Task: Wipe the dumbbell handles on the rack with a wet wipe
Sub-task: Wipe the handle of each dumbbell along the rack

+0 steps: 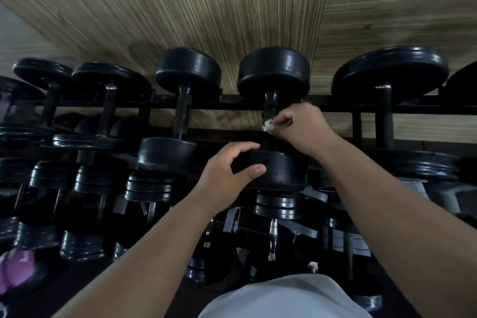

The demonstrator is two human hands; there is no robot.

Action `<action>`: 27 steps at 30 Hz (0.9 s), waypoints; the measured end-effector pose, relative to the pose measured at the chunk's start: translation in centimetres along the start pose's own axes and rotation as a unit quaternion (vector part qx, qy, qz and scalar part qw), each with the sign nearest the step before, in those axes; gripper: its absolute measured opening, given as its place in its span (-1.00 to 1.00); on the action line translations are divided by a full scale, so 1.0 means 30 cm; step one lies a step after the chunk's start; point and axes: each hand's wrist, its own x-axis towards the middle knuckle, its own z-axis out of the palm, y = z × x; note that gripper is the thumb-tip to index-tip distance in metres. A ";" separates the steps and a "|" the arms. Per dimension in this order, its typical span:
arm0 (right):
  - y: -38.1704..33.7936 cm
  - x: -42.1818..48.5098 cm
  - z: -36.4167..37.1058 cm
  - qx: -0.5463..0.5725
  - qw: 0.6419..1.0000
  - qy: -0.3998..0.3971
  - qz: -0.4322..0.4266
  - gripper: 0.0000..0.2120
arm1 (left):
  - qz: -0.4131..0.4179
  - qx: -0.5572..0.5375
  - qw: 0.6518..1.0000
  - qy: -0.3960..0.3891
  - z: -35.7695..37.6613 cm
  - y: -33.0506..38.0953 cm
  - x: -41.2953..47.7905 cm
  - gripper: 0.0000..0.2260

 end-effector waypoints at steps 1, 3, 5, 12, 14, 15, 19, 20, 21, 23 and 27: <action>0.008 -0.015 -0.002 0.005 1.000 -0.026 0.012 -0.87 | -0.002 -0.001 1.000 0.000 0.000 0.000 0.000 -0.64; 0.016 -0.040 0.001 -0.007 0.998 -0.057 0.025 -0.90 | -0.005 -0.005 1.000 0.001 0.002 -0.003 0.000 -0.63; 0.014 -0.045 0.006 -0.024 0.998 -0.044 0.022 -0.92 | -0.005 -0.006 1.000 0.006 0.005 -0.005 -0.002 -0.63; -0.010 0.071 0.019 0.043 0.988 0.146 0.038 -0.89 | -0.003 -0.023 1.000 0.017 0.010 0.001 -0.004 -0.65; -0.012 0.092 0.021 0.044 0.987 0.147 0.047 -0.88 | -0.006 -0.023 1.000 0.015 0.009 0.001 -0.003 -0.65; -0.012 0.090 0.021 0.038 0.989 0.135 0.043 -0.89 | -0.007 -0.025 1.000 0.013 0.009 0.001 -0.003 -0.65; -0.008 0.030 0.016 -0.016 1.000 0.005 -0.011 -0.90 | -0.003 -0.030 0.999 0.010 0.007 -0.008 0.002 -0.64; -0.008 0.017 0.011 -0.036 0.999 -0.028 -0.023 -0.90 | -0.002 -0.030 0.999 0.010 0.006 -0.011 0.004 -0.63; -0.010 0.008 0.004 -0.055 0.997 -0.049 -0.036 -0.89 | 0.000 -0.032 0.999 0.010 0.004 -0.012 0.005 -0.63; -0.021 0.014 -0.006 -0.086 0.993 -0.054 -0.061 -0.89 | 0.003 -0.032 0.999 0.009 0.000 -0.016 0.007 -0.62; -0.057 0.095 0.018 -0.148 0.985 0.013 -0.088 -0.84 | 0.004 -0.035 0.999 0.000 -0.001 -0.022 0.007 -0.62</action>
